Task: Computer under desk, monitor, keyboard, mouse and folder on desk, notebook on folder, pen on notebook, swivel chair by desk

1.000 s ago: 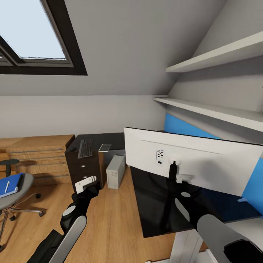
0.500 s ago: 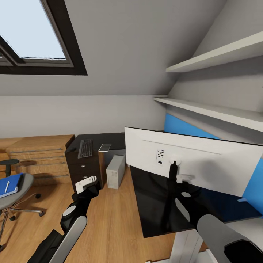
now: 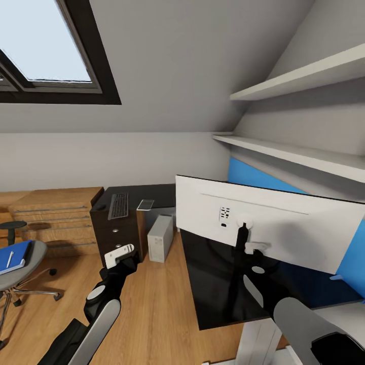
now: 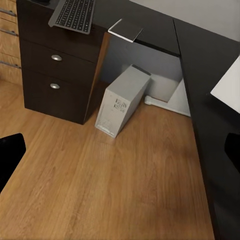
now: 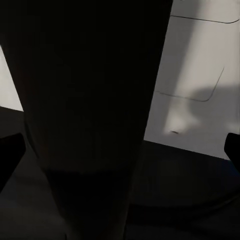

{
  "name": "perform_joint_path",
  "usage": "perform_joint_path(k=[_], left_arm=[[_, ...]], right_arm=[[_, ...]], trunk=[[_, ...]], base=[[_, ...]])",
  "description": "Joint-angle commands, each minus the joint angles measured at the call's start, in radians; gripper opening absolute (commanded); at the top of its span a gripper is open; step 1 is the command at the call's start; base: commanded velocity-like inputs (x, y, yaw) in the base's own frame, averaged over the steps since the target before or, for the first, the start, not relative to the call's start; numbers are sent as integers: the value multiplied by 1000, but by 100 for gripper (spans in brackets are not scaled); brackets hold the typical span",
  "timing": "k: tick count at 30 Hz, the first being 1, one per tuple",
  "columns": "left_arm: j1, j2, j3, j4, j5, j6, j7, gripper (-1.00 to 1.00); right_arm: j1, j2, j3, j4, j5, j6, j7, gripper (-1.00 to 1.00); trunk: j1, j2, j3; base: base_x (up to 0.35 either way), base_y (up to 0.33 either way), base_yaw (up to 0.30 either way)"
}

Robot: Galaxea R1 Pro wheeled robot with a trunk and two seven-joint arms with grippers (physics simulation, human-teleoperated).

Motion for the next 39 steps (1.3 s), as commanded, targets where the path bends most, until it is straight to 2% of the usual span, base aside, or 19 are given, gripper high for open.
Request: perform_joint_path(k=[1,15,24,32,39], left_arm=[[-1,1,-2,-1,5,3,8,100],[-1,1,-3,-1,5,3,8,100],[-1,1,-3,-1,6,3,8,100],[-1,1,-4,-1,6,3,8,100],[-1,1,-4,-1,8,3,8,100]], right_arm=[[-1,-1,8,0,-11,-4,-5,100],[-1,-2,8,-1,-11,-4,-5,100],[-1,-2,8,0,-9,-4,-5,100],[-1,-1,9,0,-9,-5,-5,100],[-1,1,12,-3,-9,-2,-4,100]], trunk=[[0,-1,-1],[0,-1,-1],[0,-1,-1],[0,-1,-1],[0,-1,-1]], base=[[0,0,0],[-5,0,0],[-216,33,0],[-68,18,0],[-182,178,0]])
